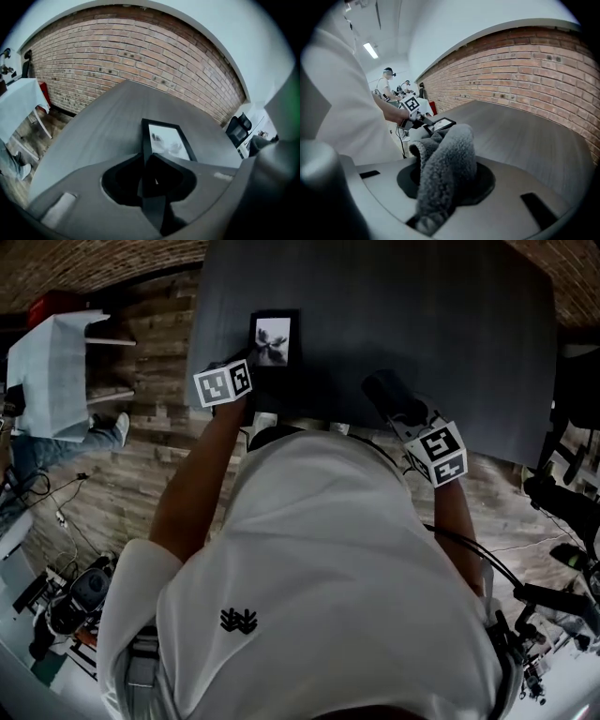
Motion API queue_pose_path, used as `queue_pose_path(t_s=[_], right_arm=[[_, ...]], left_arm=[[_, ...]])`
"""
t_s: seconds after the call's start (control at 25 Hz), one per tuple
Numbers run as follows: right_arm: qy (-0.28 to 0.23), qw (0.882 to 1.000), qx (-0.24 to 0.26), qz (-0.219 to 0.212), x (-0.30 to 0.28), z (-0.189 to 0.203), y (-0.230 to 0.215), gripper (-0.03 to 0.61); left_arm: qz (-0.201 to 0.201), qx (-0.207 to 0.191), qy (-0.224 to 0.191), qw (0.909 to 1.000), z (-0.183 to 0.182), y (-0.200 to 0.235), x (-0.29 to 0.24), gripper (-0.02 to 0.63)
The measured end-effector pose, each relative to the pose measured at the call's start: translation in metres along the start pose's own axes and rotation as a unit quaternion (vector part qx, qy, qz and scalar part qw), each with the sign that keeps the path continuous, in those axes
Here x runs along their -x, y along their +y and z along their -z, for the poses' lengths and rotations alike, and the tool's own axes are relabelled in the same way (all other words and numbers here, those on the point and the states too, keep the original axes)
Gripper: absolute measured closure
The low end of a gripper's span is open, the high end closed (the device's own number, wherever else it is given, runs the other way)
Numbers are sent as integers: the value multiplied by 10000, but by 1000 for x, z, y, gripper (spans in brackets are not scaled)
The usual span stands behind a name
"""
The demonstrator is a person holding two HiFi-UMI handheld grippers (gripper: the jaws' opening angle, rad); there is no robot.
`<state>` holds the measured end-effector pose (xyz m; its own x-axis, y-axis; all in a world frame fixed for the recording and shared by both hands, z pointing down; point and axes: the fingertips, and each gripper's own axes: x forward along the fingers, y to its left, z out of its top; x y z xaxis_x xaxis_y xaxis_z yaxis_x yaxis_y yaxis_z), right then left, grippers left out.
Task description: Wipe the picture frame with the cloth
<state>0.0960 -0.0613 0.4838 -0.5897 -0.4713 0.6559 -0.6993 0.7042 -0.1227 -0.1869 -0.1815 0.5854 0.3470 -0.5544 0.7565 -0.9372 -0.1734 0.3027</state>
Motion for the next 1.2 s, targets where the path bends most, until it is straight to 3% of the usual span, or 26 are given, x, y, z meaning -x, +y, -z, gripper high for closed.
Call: queue_pose_path(t_s=[0.28, 0.52, 0.64, 0.8, 1.04, 1.2], right_arm=[[-331, 9934, 831, -723, 5, -35, 8, 485], [-448, 9678, 1908, -1578, 15, -60, 62, 485], [-312, 9571, 2261, -1785, 14, -56, 75, 485], [-19, 9580, 2458, -1474, 15, -49, 62, 486], [70, 9768, 2070, -544, 25, -65, 4, 486], [134, 9809, 1938, 50, 33, -74, -36, 488]], left_arm=[[608, -101, -380, 9974, -1, -91, 42, 539], [789, -302, -594, 9947, -9, -135, 71, 538], [906, -650, -668, 9915, -16, -156, 79, 540], [1154, -1056, -684, 9853, -15, -186, 86, 540], [1335, -1440, -631, 9785, -18, -204, 87, 540], [1412, -1666, -599, 9740, -21, -214, 87, 540]])
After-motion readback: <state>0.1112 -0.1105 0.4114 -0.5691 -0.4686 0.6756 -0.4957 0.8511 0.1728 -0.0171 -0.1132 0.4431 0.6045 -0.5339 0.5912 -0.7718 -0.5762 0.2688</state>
